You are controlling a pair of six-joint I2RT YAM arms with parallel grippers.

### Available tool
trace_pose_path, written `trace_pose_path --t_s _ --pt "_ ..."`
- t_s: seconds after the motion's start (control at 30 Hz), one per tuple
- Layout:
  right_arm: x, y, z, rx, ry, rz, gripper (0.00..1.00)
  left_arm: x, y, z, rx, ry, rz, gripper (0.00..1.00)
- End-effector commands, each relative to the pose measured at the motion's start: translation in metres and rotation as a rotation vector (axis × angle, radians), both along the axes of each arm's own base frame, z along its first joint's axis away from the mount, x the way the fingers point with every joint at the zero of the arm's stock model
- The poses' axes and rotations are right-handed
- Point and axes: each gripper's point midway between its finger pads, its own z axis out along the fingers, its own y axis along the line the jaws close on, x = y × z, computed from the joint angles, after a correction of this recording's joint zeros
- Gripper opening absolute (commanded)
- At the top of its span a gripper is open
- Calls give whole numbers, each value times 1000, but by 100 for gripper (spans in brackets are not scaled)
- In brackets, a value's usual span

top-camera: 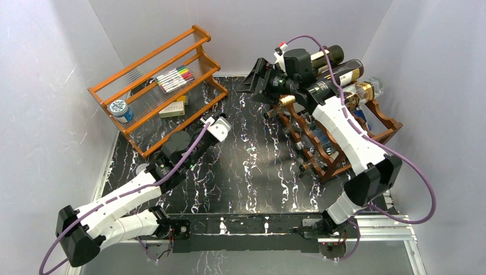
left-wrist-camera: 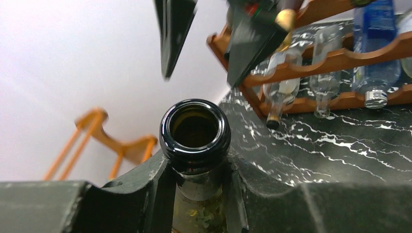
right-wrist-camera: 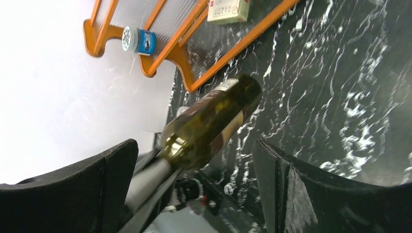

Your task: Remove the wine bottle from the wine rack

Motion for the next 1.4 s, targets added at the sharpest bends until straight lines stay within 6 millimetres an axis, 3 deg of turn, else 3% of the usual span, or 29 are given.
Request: trace_pose_path --t_s 0.0,0.17,0.3,0.47,0.63,0.9,1.3,1.33,1.37 --pt "-23 -25 91 -19 -474 102 98 24 20 35 -242 85 163 0" --pt "-38 -68 123 -116 -699 -12 98 80 38 29 -373 302 207 0" --pt "-55 -107 139 -173 -804 -137 98 125 50 34 -442 343 253 0" --pt "-66 -145 137 -281 -832 -249 98 182 50 20 -477 423 289 0" --pt "-73 -161 136 -344 -851 -277 98 219 48 11 -488 428 307 0" --pt "-77 -178 126 -424 -858 -302 98 247 47 5 -458 359 324 0" --pt "-75 -181 116 -452 -846 -304 98 251 47 -15 -410 355 329 0" --pt "-75 -181 116 -452 -845 -304 98 251 50 -18 -412 365 350 2" --pt "-76 -181 115 -453 -844 -304 98 251 53 -21 -416 376 367 15"
